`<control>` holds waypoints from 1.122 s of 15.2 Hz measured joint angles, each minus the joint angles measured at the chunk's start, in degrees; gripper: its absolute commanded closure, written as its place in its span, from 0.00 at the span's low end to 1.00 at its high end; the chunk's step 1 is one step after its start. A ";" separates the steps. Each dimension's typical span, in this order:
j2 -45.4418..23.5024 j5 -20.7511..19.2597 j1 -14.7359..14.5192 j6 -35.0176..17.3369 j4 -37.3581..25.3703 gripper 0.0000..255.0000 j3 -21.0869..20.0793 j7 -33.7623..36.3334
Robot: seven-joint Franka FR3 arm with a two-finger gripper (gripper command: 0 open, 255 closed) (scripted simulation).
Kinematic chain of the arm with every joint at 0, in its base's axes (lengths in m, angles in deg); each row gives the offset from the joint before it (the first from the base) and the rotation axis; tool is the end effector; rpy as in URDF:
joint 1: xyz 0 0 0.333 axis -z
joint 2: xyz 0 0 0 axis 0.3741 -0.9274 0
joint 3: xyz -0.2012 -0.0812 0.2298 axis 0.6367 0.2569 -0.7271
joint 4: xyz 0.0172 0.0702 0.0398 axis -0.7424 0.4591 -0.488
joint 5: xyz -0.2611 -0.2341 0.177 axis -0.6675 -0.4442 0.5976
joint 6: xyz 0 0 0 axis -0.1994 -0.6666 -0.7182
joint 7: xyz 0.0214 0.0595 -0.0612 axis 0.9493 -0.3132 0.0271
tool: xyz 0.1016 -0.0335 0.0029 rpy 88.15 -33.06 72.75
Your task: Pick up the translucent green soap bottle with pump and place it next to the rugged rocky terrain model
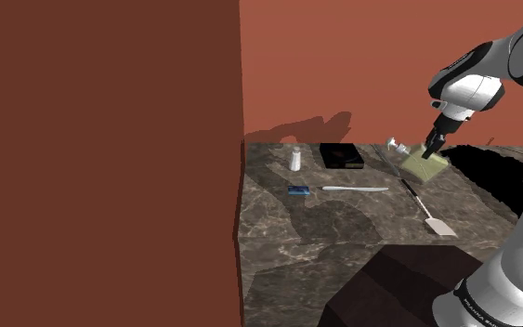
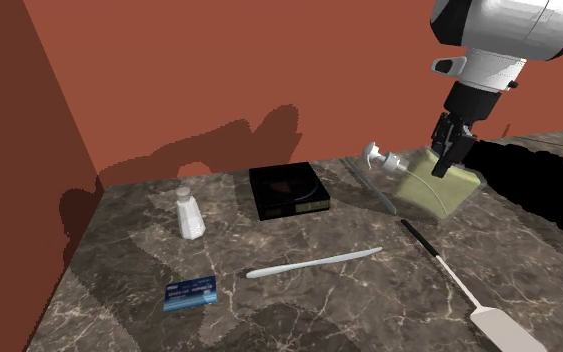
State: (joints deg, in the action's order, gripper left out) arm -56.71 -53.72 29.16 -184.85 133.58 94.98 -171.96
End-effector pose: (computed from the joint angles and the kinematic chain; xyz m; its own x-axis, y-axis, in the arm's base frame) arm 0.3274 -0.4535 0.3391 0.9068 0.3843 0.1731 0.4022 -0.9119 -0.0821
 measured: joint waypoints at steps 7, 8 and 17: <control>-0.10 -0.17 -0.12 0.00 0.34 0.00 0.02 0.29; -0.09 -0.19 -0.06 0.03 0.34 0.00 0.06 0.22; 4.29 -5.36 -0.91 5.62 -3.00 0.00 2.21 3.47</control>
State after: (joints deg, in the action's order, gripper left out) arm -52.43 -59.08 28.25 -179.23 130.58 97.18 -168.50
